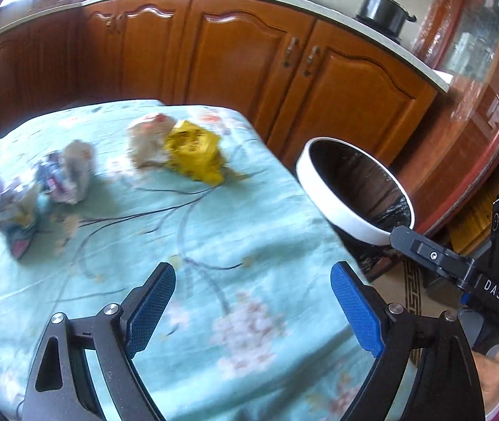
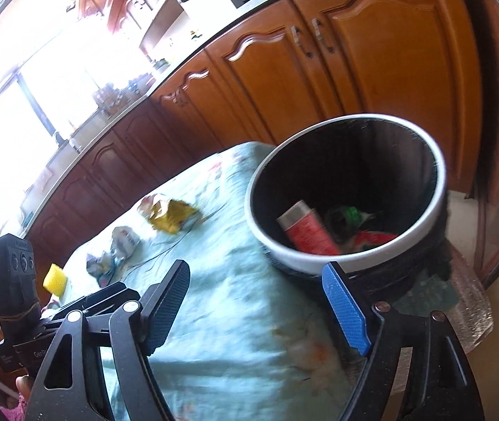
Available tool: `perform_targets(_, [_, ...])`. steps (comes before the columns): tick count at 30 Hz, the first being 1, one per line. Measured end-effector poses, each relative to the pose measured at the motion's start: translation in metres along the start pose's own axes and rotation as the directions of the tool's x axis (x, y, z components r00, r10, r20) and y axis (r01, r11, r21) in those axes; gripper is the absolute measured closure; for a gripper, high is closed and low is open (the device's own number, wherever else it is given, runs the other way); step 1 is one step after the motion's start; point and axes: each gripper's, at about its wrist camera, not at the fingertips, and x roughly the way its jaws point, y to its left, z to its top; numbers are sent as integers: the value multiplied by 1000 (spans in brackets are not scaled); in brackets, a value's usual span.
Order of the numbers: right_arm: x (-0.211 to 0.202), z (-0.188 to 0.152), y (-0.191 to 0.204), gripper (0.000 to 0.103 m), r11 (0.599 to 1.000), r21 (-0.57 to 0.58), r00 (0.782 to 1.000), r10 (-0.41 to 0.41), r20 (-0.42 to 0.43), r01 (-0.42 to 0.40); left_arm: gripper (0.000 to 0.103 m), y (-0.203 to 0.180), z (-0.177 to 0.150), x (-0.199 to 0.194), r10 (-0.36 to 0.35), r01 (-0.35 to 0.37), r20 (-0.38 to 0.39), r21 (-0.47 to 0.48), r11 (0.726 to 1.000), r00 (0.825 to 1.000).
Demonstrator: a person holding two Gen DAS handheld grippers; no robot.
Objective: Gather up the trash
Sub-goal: 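Move both tools back toward the yellow wrapper and crumpled paper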
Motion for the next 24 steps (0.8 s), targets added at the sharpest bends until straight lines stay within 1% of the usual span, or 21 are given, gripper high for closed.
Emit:
perform_targets(5, [16, -9, 29, 23, 998, -44, 999, 34, -34, -35, 12, 27, -11, -28, 43, -41, 26, -63, 997, 999])
perform_targets(8, [29, -13, 47, 23, 996, -68, 997, 51, -62, -55, 12, 42, -15, -42, 58, -54, 38, -110, 992, 998])
perform_targets(13, [46, -19, 72, 23, 990, -117, 993, 68, -92, -79, 12, 63, -20, -57, 101, -92, 52, -153, 984, 994])
perform_targets(15, [53, -19, 80, 22, 988, -130, 992, 74, -98, -86, 12, 69, -20, -58, 117, -107, 52, -166, 980, 992])
perform_targets(17, [58, -18, 87, 15, 986, -146, 993, 71, -95, -84, 12, 77, -21, -61, 137, -125, 53, -180, 976, 989])
perform_targets(20, [66, -16, 97, 8, 982, -174, 995, 63, -80, -76, 12, 89, -22, -63, 162, -148, 50, -205, 967, 986])
perform_targets(24, [76, -10, 108, 7, 973, -220, 996, 54, -71, -68, 12, 105, -20, -64, 193, -176, 51, -236, 956, 980])
